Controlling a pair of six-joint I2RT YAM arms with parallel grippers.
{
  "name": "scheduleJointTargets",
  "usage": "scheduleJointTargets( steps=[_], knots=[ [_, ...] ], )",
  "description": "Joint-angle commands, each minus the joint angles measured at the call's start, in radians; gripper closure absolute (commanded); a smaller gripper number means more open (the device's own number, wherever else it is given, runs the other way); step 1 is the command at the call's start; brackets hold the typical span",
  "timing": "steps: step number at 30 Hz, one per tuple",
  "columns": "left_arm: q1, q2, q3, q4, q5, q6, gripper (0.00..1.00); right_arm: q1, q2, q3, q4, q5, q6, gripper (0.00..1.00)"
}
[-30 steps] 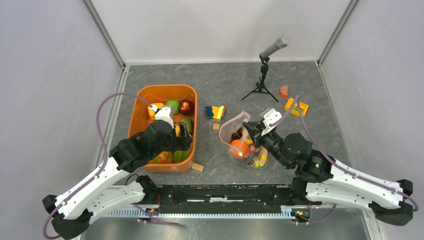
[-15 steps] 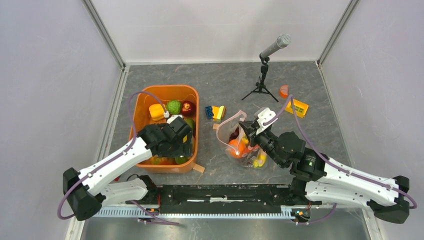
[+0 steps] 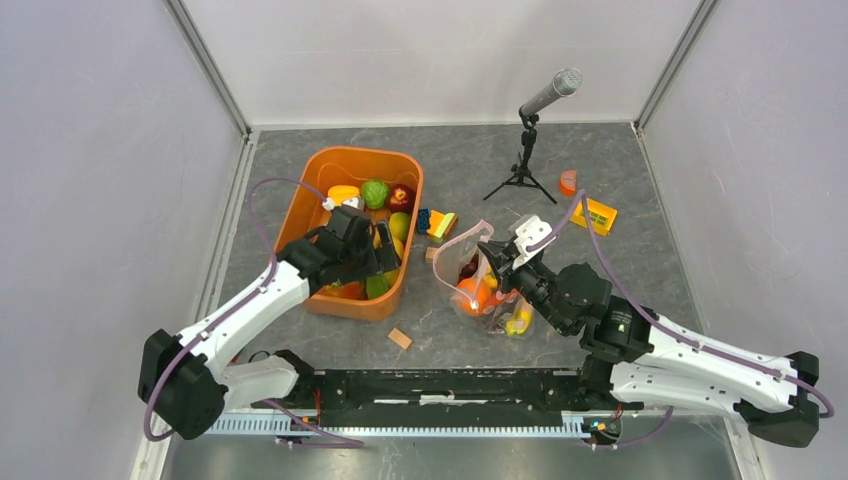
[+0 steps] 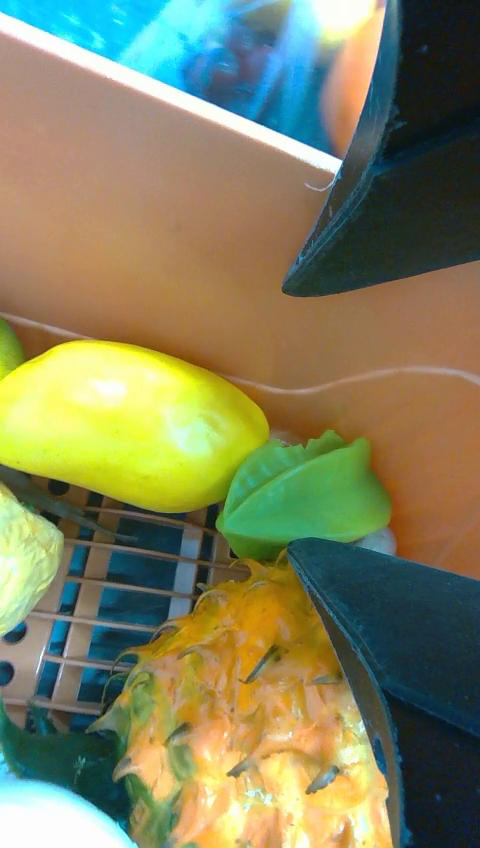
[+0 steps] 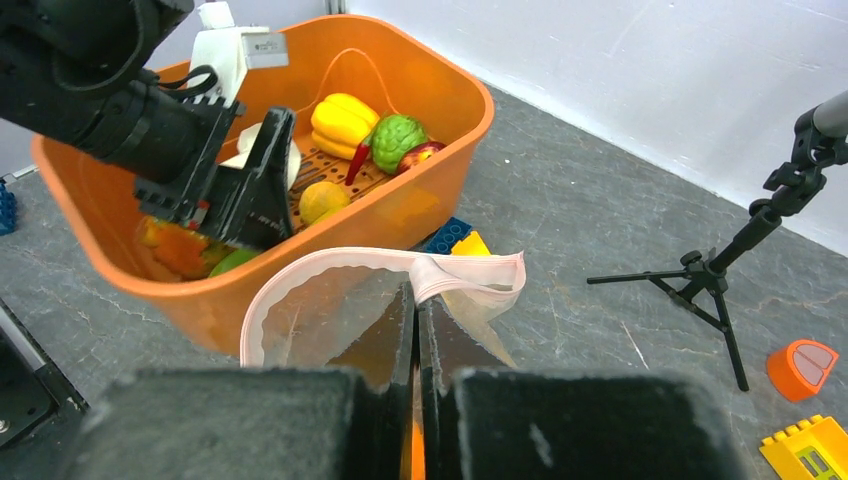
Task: Place the food in the zip-top bag and seal the zipper
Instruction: Adjust the bin at the center of the board.
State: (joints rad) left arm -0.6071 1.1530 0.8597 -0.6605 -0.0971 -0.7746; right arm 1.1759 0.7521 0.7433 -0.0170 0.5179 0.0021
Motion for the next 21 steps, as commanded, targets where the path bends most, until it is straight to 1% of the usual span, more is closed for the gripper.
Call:
scheduleJointTargets(
  steps=[1, 5, 7, 9, 13, 15, 16, 19, 21],
  knots=[
    [0.088, 0.081, -0.045, 0.095, -0.169, 0.13, 0.0, -0.003, -0.03, 0.014, 0.053, 0.021, -0.007, 0.98],
    [0.151, 0.098, 0.001, 0.14, -0.202, 0.14, 0.0, -0.002, -0.035, 0.02, 0.048, 0.019, -0.005, 0.98],
    [0.152, 0.058, 0.017, 0.153, -0.199, 0.138, 0.0, -0.002, -0.036, 0.022, 0.044, 0.019, -0.004, 0.98],
    [0.153, -0.037, -0.018, 0.229, -0.173, 0.138, 0.0, -0.002, -0.035, 0.023, 0.043, 0.022, -0.004, 0.98],
    [0.153, -0.251, -0.14, 0.381, -0.162, 0.132, 0.0, -0.002, -0.028, 0.026, 0.051, 0.017, -0.005, 0.97],
    [0.152, -0.316, -0.151, 0.34, -0.172, 0.135, 0.0, -0.002, -0.016, 0.03, 0.054, 0.012, -0.005, 0.97],
    [0.153, -0.329, -0.145, 0.279, -0.189, 0.112, 0.0, -0.002, -0.011, 0.032, 0.056, 0.007, -0.005, 0.97],
    [0.153, -0.285, -0.087, 0.034, -0.267, 0.055, 0.01, -0.002, 0.011, 0.037, 0.066, -0.006, -0.004, 0.97],
    [0.153, -0.23, -0.059, -0.077, -0.298, 0.048, 0.01, -0.002, 0.021, 0.039, 0.073, -0.015, -0.004, 0.98]
  ],
)
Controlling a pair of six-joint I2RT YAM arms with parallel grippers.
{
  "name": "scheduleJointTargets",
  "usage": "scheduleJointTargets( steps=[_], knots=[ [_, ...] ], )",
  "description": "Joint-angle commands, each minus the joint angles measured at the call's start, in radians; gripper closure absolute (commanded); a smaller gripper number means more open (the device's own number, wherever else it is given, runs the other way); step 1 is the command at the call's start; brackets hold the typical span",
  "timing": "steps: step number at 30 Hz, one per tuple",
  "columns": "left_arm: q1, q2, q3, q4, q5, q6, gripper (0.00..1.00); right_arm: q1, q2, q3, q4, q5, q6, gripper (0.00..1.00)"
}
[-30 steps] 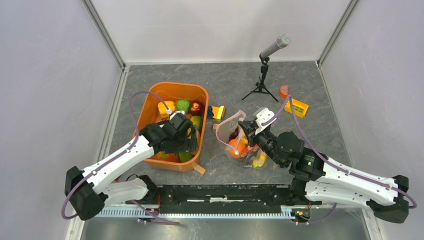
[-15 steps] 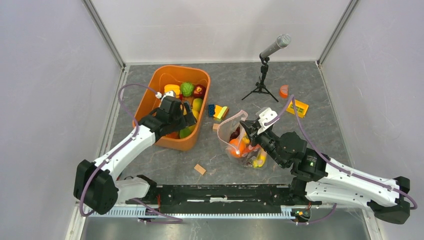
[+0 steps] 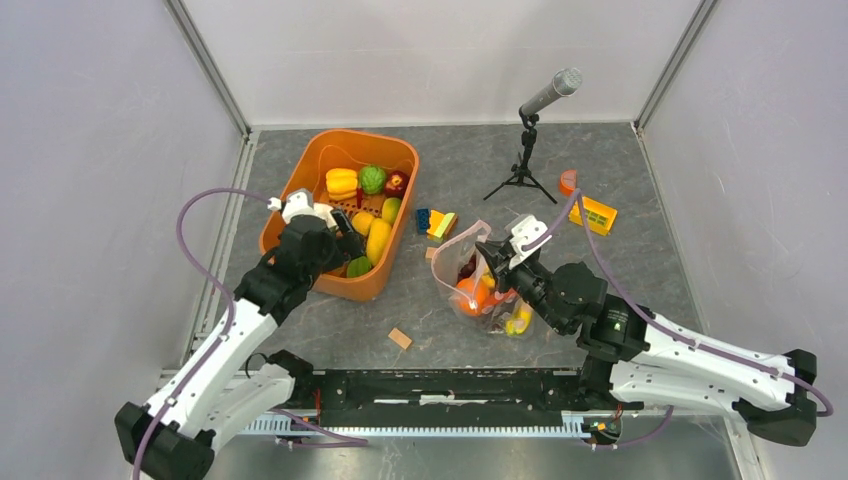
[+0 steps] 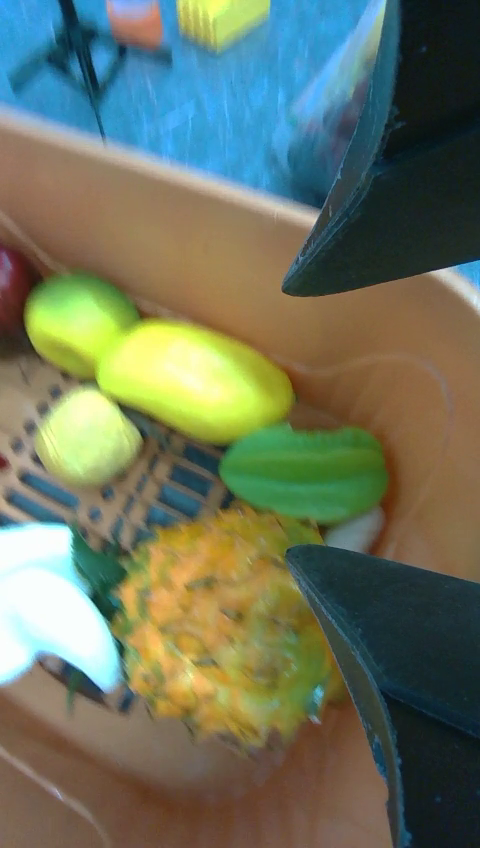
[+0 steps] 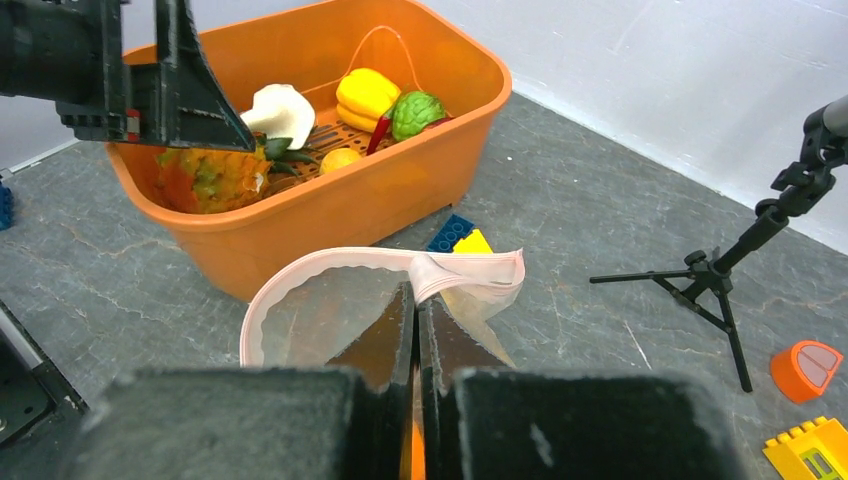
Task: Place the food in the zip-top bag and seal the zipper
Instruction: Adjust the bin at the center of the board.
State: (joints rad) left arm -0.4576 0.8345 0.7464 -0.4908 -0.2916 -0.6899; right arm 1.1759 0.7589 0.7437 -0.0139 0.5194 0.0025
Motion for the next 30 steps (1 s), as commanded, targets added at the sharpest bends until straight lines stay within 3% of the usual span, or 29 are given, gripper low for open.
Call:
scheduleJointTargets(
  steps=[1, 6, 12, 21, 30],
  knots=[
    [0.003, 0.101, 0.051, -0.261, -0.102, -0.034, 0.01, -0.002, 0.021, 0.039, 0.073, -0.021, -0.004, 0.97],
    [0.003, 0.199, 0.048, -0.261, -0.15, -0.014, 0.0, -0.002, 0.035, 0.04, 0.081, -0.04, -0.004, 0.97],
    [0.003, 0.449, 0.135, -0.231, -0.134, 0.044, 0.0, -0.003, 0.028, 0.036, 0.081, -0.03, -0.004, 0.97],
    [0.007, 0.691, 0.161, -0.07, 0.072, 0.08, 0.02, -0.004, 0.028, 0.038, 0.065, -0.011, -0.004, 0.97],
    [0.005, 0.325, 0.014, 0.367, 0.21, 0.152, 0.05, -0.009, 0.046, 0.033, 0.075, -0.008, -0.006, 0.97]
  ],
)
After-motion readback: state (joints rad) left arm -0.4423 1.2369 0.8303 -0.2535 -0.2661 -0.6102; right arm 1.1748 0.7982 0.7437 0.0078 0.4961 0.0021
